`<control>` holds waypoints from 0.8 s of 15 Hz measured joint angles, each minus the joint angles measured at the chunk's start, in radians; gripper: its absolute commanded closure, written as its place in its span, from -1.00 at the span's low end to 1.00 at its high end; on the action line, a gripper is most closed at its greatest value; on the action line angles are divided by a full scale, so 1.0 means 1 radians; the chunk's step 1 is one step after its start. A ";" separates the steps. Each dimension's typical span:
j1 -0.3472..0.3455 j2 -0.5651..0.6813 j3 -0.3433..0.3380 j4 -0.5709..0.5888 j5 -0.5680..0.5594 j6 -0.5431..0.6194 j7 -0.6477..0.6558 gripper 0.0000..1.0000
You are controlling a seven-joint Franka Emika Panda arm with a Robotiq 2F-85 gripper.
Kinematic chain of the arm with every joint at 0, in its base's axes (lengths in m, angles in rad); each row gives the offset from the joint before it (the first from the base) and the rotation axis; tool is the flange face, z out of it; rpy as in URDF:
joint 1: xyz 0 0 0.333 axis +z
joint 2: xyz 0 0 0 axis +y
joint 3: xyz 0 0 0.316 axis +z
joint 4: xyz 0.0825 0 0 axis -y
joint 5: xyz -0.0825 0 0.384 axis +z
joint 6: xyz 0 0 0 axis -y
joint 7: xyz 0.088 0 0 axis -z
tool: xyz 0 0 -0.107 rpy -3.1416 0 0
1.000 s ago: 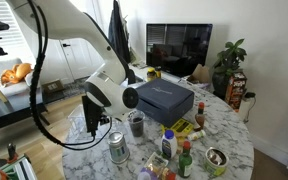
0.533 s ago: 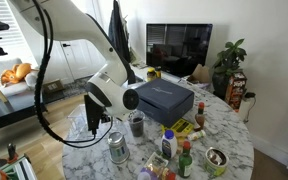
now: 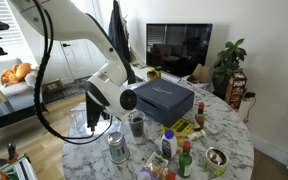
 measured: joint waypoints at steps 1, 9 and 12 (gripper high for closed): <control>0.005 -0.003 0.005 0.001 0.000 0.018 0.020 1.00; 0.080 -0.065 0.070 0.045 -0.026 0.175 0.279 0.97; 0.101 -0.068 0.090 0.073 -0.103 0.217 0.398 0.97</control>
